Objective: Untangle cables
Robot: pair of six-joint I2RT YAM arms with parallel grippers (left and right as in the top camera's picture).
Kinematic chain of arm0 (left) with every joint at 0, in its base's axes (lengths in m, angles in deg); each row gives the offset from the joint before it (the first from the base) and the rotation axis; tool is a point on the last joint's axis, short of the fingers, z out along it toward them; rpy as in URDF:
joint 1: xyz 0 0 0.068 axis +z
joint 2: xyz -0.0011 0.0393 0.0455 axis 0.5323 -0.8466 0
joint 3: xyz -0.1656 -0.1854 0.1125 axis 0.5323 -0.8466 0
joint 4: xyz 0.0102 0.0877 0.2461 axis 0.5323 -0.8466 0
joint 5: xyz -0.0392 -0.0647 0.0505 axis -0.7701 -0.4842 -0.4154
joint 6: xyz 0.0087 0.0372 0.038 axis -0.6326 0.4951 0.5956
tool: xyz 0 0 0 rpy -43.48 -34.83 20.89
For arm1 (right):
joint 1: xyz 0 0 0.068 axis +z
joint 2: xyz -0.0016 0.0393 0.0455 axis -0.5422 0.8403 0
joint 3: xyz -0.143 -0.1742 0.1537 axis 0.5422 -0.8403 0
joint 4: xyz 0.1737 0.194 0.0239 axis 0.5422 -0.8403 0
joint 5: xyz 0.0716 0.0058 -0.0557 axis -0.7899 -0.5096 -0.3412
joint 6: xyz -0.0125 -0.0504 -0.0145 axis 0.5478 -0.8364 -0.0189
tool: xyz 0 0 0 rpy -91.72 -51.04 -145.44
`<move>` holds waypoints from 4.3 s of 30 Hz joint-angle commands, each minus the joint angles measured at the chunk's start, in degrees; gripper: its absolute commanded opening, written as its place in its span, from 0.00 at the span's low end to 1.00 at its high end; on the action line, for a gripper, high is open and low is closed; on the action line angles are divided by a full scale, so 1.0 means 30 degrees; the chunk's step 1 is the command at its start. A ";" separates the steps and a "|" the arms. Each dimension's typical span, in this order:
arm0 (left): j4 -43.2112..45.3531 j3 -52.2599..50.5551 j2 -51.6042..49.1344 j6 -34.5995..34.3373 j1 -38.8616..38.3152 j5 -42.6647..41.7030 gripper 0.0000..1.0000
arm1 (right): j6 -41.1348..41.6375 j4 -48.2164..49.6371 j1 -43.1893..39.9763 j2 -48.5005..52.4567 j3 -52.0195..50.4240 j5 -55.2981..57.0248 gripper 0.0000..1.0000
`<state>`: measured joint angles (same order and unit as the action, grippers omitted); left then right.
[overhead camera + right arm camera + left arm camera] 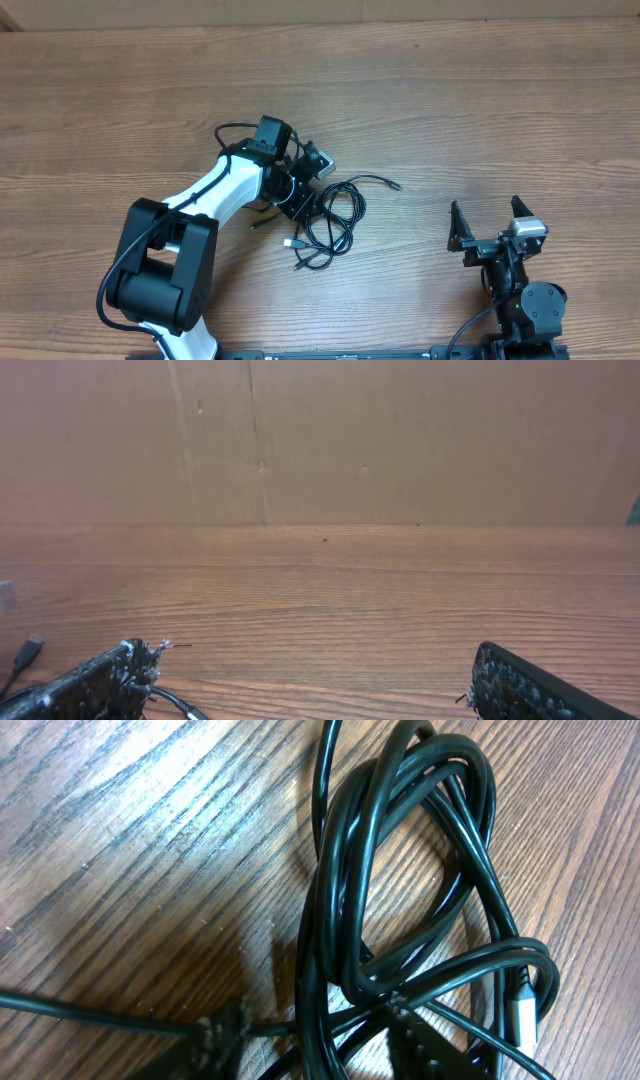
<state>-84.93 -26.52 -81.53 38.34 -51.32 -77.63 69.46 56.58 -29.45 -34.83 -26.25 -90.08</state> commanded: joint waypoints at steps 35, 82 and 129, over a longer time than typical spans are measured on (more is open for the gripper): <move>0.0918 -0.0612 -0.0270 0.0102 -0.0124 -0.0291 0.07 | -0.0080 0.0109 -0.0044 -0.0182 -0.0189 0.0102 1.00; -0.4313 0.6084 1.1540 -0.0124 -0.0124 -0.3541 0.04 | -0.0080 0.0109 -0.0044 -0.0182 -0.0189 0.0102 1.00; -0.3191 0.6025 1.1183 0.0022 -0.1479 -1.0003 0.04 | 1.6655 0.1231 -0.0044 0.5311 0.9697 -1.4600 1.00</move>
<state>-95.60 -9.77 -47.76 38.21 -54.14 -105.72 112.06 60.19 -29.45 -18.68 1.75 -132.22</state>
